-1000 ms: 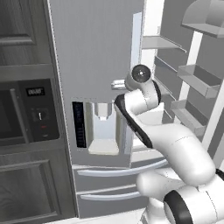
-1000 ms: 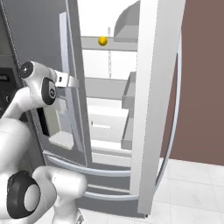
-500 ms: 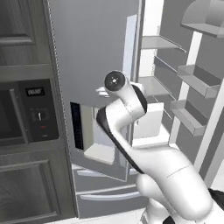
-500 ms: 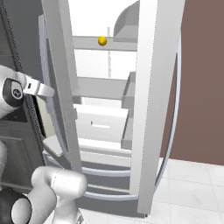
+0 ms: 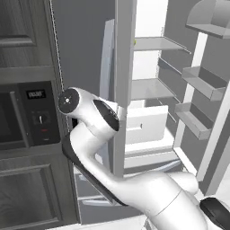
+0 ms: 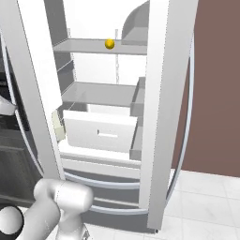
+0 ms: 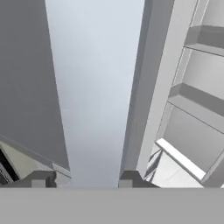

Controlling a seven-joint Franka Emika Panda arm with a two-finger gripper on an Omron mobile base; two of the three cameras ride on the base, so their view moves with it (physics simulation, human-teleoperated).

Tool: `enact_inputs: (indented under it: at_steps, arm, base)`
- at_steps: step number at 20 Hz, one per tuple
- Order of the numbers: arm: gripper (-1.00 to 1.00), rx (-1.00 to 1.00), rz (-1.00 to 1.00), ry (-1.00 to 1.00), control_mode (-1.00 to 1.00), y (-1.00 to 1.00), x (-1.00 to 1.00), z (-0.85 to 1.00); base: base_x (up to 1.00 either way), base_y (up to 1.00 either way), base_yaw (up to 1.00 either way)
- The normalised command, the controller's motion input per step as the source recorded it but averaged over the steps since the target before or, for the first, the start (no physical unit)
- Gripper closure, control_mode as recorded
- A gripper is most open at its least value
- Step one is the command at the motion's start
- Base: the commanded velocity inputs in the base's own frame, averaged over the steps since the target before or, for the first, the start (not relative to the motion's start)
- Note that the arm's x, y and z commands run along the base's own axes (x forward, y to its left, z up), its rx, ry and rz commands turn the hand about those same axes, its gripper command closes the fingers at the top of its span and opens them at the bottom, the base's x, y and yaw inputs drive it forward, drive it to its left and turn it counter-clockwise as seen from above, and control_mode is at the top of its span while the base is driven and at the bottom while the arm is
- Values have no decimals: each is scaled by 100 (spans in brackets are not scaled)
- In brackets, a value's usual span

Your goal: Retrieve a lemon from the fridge and place it on the cutting board with the fish.

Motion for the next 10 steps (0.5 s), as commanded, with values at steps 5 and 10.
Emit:
enact_inputs:
  at_steps: [5, 10]
  arm:
    - [100, 0, -18, 0, -100, 34, 0, 0]
    - [-100, 0, -12, 0, -100, 28, 0, 0]
  base:
    - [0, 0, 0]
    - [0, 0, 0]
